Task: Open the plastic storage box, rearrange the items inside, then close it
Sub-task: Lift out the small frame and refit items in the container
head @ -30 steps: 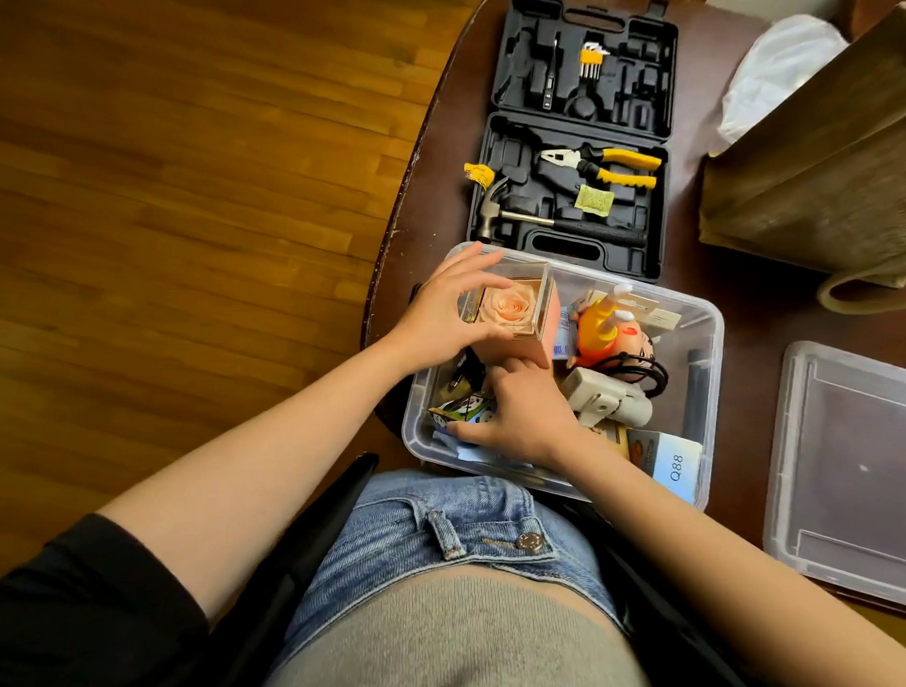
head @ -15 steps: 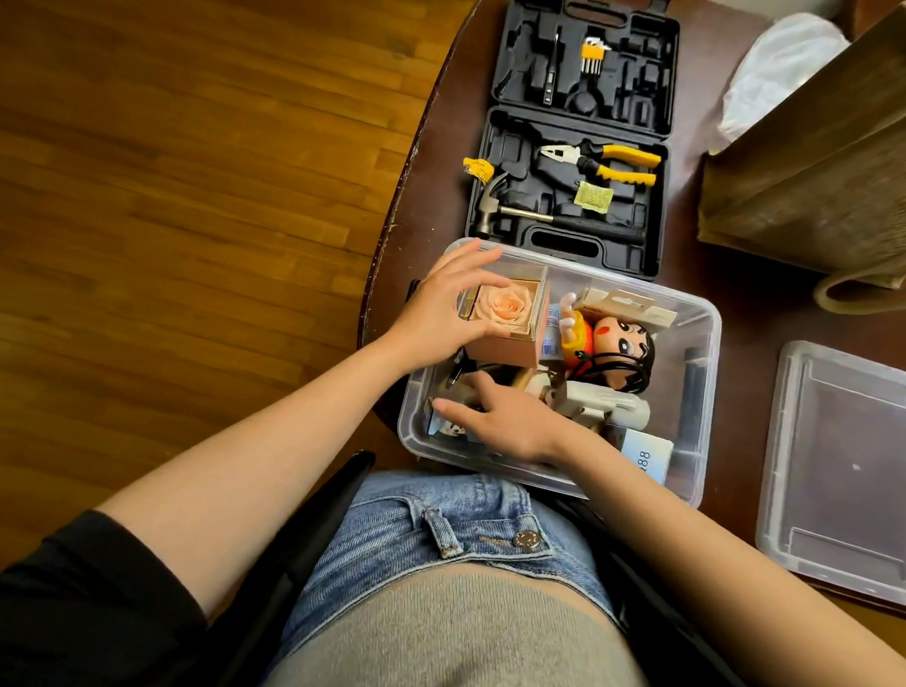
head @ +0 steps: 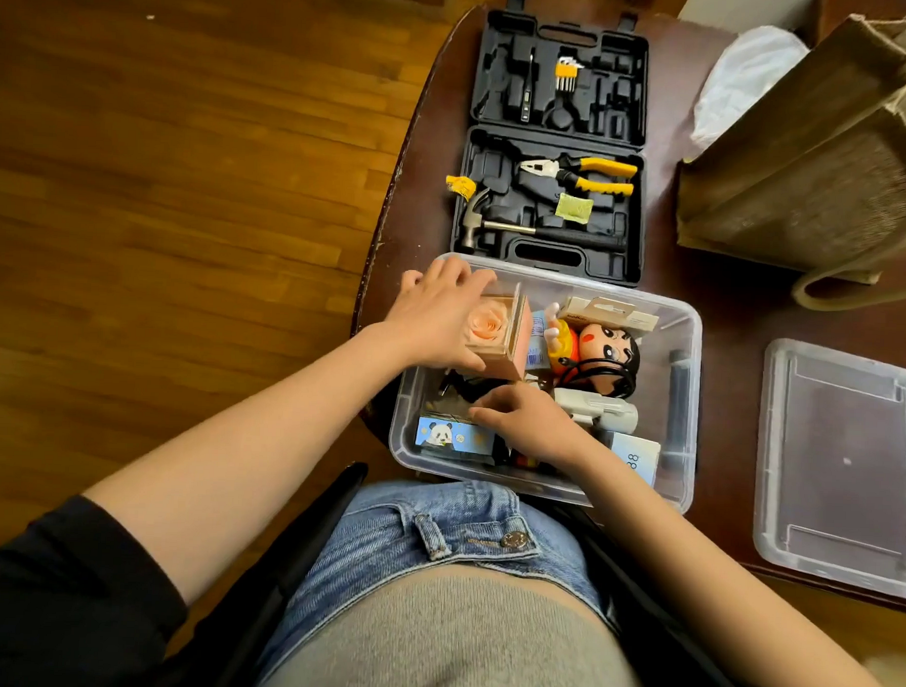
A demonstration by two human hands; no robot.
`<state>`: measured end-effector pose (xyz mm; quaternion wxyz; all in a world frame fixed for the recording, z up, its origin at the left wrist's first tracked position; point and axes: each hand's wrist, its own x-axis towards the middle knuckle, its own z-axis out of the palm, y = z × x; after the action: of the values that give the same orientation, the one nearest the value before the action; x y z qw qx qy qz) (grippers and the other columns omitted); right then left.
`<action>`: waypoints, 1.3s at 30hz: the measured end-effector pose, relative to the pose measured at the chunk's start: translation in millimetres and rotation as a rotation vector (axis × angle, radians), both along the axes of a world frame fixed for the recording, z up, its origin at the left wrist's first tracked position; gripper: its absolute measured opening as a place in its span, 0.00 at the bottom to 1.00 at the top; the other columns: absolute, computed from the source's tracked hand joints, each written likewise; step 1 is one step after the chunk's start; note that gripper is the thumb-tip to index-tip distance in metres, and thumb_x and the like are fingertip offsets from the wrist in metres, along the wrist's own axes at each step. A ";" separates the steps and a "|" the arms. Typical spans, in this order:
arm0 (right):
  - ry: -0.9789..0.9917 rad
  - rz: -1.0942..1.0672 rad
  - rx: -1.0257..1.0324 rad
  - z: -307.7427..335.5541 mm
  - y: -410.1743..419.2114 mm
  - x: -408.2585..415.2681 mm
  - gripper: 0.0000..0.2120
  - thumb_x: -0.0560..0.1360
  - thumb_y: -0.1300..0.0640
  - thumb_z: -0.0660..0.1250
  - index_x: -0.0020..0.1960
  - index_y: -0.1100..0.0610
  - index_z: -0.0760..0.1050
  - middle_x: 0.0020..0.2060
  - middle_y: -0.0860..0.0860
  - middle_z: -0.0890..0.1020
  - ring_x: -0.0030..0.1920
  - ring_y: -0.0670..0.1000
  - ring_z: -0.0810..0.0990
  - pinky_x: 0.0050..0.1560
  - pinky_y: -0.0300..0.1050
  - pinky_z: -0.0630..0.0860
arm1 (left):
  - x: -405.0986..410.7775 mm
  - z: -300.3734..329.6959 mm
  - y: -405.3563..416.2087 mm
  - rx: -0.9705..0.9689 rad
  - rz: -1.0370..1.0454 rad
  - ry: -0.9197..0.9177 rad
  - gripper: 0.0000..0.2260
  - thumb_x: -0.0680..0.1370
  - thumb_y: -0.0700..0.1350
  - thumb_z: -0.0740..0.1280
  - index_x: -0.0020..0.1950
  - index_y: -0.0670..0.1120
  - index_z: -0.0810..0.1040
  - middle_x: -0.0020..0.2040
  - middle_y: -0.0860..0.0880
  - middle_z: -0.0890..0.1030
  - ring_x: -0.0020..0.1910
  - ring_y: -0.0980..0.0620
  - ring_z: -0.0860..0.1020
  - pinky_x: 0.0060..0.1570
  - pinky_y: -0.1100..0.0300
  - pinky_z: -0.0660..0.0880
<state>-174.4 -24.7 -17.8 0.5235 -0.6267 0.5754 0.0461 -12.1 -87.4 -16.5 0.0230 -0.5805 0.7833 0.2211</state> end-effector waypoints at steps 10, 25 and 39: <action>-0.081 -0.328 0.074 12.8 1.0 -36.1 0.11 0.78 0.59 0.60 0.46 0.62 0.81 0.42 0.56 0.83 0.38 0.50 0.81 0.41 0.45 0.80 | 8.4 1.8 22.6 0.107 0.006 0.240 0.41 0.63 0.62 0.74 0.69 0.50 0.62 0.66 0.52 0.72 0.65 0.51 0.69 0.68 0.49 0.58; 0.235 0.046 -0.598 40.8 -64.1 -10.2 0.16 0.78 0.56 0.58 0.34 0.61 0.72 0.25 0.51 0.73 0.30 0.53 0.71 0.28 0.43 0.61 | 27.8 14.4 61.1 0.241 0.171 0.601 0.38 0.64 0.54 0.78 0.68 0.57 0.61 0.65 0.59 0.70 0.64 0.61 0.69 0.63 0.54 0.70; 0.334 0.533 -0.255 7.6 -89.6 12.0 0.12 0.78 0.62 0.57 0.57 0.65 0.74 0.55 0.62 0.79 0.53 0.60 0.77 0.50 0.48 0.71 | 14.1 21.6 38.5 0.291 0.939 1.361 0.35 0.61 0.58 0.71 0.66 0.48 0.69 0.63 0.46 0.76 0.61 0.49 0.75 0.55 0.55 0.74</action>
<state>-162.4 -114.2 -10.2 0.3092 -0.7993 0.4701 0.2110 2.1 -48.8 5.1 -0.4744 -0.5774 0.2667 0.6086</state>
